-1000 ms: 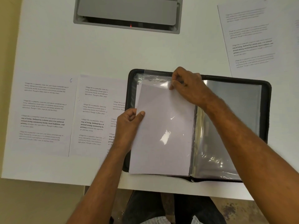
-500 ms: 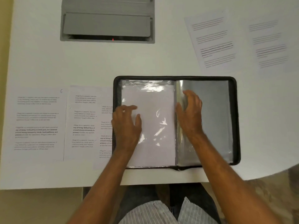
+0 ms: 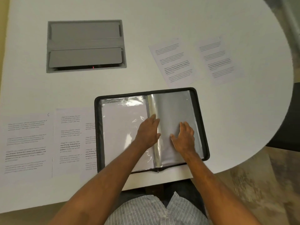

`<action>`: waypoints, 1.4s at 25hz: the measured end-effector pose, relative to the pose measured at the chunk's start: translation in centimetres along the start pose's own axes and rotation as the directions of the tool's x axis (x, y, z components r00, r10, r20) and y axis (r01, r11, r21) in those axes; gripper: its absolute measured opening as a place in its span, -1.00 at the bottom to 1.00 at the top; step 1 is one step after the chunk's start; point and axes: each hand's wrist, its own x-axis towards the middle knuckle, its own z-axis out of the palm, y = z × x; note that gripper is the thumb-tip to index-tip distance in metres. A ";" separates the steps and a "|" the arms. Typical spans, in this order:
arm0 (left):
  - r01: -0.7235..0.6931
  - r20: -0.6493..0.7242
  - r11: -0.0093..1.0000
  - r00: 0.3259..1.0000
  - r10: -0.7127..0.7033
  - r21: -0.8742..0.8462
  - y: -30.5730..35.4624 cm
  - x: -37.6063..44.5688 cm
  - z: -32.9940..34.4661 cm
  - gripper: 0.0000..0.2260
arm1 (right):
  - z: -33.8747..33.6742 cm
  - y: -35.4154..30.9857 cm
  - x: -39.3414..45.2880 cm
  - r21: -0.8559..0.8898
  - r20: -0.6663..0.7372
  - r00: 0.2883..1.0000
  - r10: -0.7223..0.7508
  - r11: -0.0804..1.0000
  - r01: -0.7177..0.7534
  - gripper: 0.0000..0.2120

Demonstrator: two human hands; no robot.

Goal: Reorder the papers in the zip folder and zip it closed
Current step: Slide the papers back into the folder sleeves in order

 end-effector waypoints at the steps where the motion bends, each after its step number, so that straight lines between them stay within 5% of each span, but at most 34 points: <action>1: 0.004 -0.007 0.999 1.000 -0.004 0.033 0.1 0.8 0.0 -0.30 | -0.6 0.2 0.9 0.024 -0.028 1.000 -0.010 1.000 0.011 -0.33; 12: 0.147 -0.156 0.987 0.978 -0.136 0.062 2.2 7.7 0.9 -0.25 | -10.1 -2.3 18.3 0.242 -0.235 0.963 -0.133 0.951 0.191 -0.54; 16: 0.180 -0.232 0.980 0.960 -0.157 0.082 2.6 9.8 1.7 -0.24 | -12.1 -2.8 25.1 0.204 -0.253 0.960 -0.117 0.964 0.171 -0.40; 21: 0.231 -0.281 0.970 0.939 -0.200 0.080 3.6 10.8 2.1 -0.27 | -13.0 -2.3 30.9 0.035 -0.195 0.981 -0.014 0.999 0.021 0.04; 26: 0.215 -0.333 0.974 0.926 -0.180 0.072 3.4 10.9 2.5 -0.31 | -14.1 -3.0 32.7 -0.041 -0.153 0.987 0.050 0.998 -0.057 0.07; 29: 0.206 -0.345 0.976 0.923 -0.172 0.065 3.3 10.9 2.6 -0.32 | -14.9 -3.1 33.5 0.164 -0.096 0.987 0.127 0.980 -0.111 -0.08; 33: 0.211 -0.328 0.976 0.927 -0.181 0.058 3.2 11.0 2.9 -0.32 | -15.6 -2.1 32.9 0.324 -0.197 0.980 0.026 0.945 0.040 -0.67; 35: 0.215 -0.317 0.975 0.930 -0.187 0.056 3.2 10.9 2.9 -0.32 | -16.0 -2.0 32.1 0.439 -0.239 0.971 -0.004 0.892 0.111 -0.81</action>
